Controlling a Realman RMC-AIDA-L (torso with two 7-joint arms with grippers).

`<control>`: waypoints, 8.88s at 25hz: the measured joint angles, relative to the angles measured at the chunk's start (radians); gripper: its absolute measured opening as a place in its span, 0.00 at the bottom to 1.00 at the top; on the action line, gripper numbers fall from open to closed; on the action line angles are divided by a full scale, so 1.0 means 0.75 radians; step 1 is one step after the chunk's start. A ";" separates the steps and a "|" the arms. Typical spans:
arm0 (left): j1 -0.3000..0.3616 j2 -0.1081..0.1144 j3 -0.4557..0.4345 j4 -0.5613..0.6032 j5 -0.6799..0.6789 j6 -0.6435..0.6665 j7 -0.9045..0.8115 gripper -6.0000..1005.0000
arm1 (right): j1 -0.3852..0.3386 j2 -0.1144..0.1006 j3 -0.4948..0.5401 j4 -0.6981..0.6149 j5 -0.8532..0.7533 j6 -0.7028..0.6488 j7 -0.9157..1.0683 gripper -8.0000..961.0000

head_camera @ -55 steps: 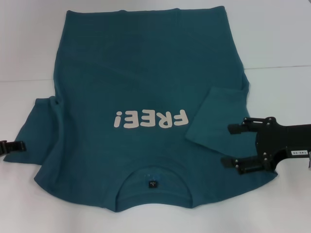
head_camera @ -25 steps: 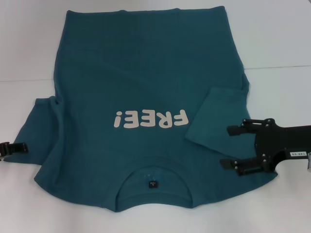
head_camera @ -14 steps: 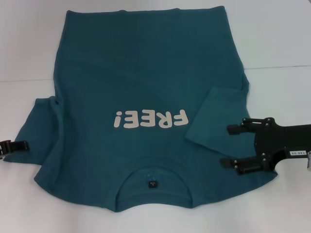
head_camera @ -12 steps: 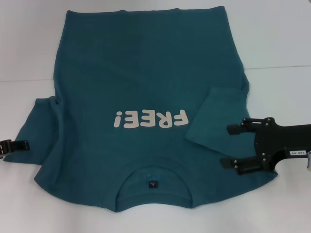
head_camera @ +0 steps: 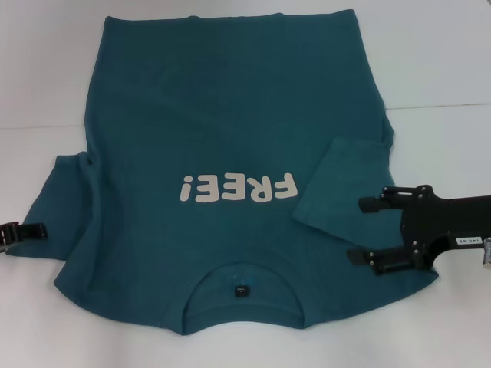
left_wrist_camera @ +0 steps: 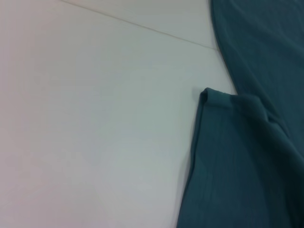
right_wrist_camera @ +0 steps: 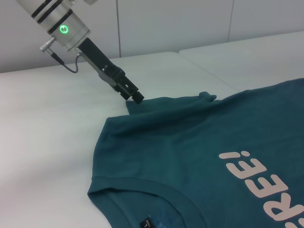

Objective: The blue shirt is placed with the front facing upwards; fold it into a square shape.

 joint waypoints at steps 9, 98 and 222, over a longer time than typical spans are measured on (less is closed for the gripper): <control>-0.003 0.000 0.001 -0.005 0.002 0.000 0.000 0.84 | 0.004 0.003 0.000 -0.003 -0.016 0.000 0.004 0.96; -0.086 -0.002 0.005 -0.136 -0.005 -0.037 0.011 0.69 | -0.001 0.009 -0.002 -0.006 -0.030 -0.010 0.006 0.96; -0.119 0.045 -0.002 -0.342 -0.003 -0.607 0.080 0.86 | 0.020 0.017 -0.004 0.068 -0.025 0.053 0.026 0.96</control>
